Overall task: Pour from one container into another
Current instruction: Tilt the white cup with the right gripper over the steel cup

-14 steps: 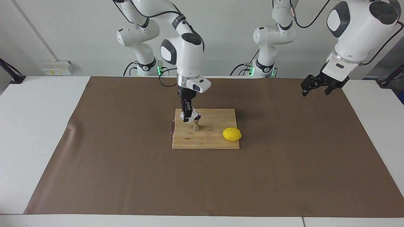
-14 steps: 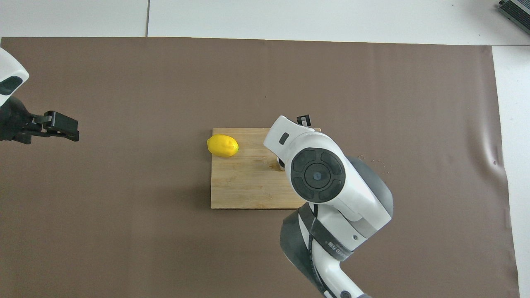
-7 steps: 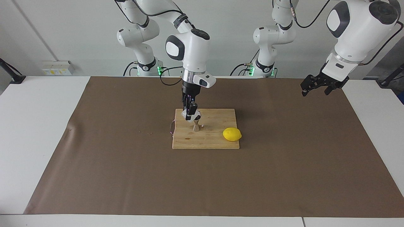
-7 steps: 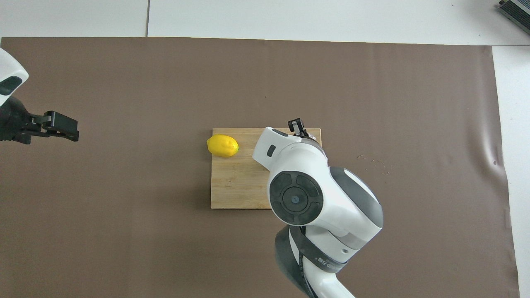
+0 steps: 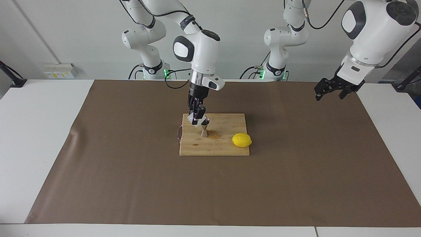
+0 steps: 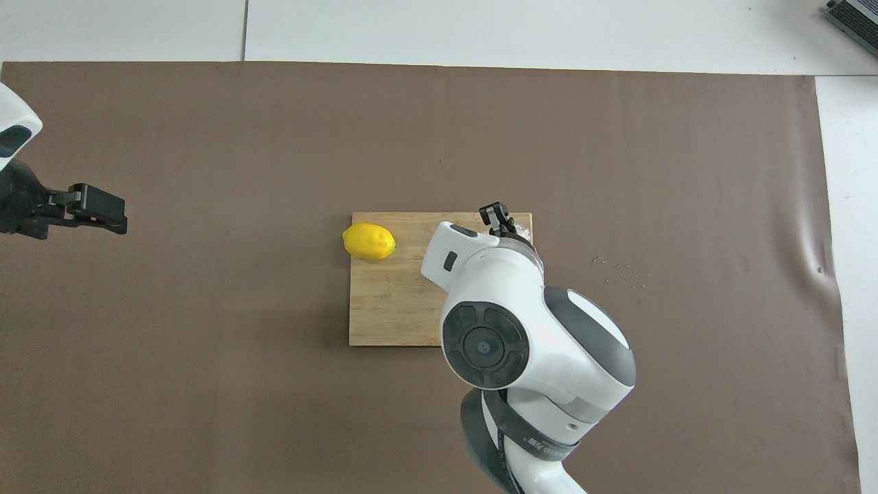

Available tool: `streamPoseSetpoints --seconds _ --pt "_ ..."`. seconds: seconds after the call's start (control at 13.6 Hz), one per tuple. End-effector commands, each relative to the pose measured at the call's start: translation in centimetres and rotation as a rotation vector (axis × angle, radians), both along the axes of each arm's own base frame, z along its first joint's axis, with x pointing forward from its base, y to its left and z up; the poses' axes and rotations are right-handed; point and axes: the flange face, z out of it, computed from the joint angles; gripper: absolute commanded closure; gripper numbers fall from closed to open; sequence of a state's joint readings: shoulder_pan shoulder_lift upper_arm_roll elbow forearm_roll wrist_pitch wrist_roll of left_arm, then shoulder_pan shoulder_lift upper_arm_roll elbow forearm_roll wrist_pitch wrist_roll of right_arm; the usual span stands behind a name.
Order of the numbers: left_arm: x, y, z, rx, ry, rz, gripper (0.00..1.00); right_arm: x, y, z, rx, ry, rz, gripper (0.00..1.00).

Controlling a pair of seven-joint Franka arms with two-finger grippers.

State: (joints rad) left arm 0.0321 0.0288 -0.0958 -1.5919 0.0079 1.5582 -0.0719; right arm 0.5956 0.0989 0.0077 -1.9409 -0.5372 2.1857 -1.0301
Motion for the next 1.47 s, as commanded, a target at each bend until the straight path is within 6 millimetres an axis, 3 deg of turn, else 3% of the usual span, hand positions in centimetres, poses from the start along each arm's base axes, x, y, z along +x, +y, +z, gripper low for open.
streamPoseSetpoints --seconds 0.0,0.88,1.4 --pt "-0.9 0.3 0.3 0.017 -0.004 0.011 0.0 -1.1 -0.2 0.3 -0.02 -0.029 0.015 1.0" --pt "-0.9 1.1 0.1 0.015 0.0 0.022 0.0 -1.8 -0.5 -0.2 -0.064 -0.043 0.043 1.0" --pt "-1.0 1.7 0.3 0.015 0.003 0.031 0.0 -0.3 -1.8 1.5 0.104 0.02 -0.091 1.0"
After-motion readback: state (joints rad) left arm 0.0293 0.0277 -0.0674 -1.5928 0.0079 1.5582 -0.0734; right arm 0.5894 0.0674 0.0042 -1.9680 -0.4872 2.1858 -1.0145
